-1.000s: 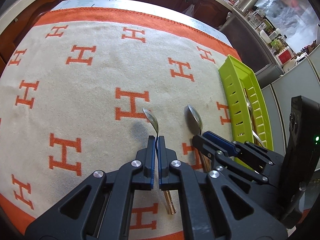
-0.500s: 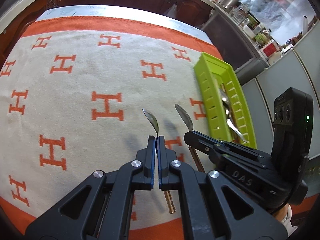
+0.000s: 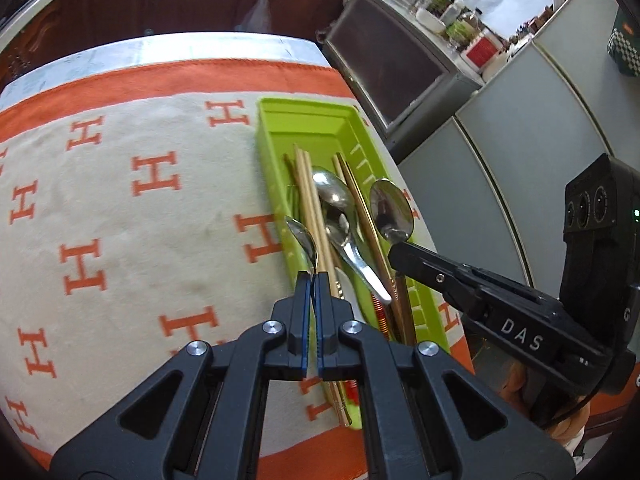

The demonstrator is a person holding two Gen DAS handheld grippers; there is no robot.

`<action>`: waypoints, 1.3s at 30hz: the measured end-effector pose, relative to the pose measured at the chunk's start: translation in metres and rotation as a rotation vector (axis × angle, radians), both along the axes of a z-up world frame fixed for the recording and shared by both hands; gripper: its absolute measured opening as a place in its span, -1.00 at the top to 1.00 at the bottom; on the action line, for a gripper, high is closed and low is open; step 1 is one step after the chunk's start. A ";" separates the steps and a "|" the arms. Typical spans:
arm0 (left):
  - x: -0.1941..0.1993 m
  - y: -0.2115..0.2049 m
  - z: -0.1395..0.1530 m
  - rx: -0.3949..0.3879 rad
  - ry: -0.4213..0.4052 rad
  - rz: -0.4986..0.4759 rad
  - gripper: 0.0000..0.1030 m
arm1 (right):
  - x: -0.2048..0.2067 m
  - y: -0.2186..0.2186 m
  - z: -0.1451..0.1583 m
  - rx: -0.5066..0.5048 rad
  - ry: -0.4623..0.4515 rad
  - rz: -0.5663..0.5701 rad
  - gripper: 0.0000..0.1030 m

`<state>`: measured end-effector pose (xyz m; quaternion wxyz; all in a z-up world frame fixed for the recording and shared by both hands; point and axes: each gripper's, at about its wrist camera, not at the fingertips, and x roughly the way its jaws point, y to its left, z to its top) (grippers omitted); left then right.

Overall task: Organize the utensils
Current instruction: 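Carry both spoons over the lime-green tray, then lower both spoons into the tray and open both tools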

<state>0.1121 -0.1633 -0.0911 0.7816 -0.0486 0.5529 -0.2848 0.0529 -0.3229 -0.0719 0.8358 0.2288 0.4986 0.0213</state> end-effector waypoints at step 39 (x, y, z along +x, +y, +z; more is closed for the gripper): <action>-0.077 0.061 0.041 0.249 -0.227 0.129 -0.11 | -0.045 0.027 0.000 -0.104 0.000 0.069 0.23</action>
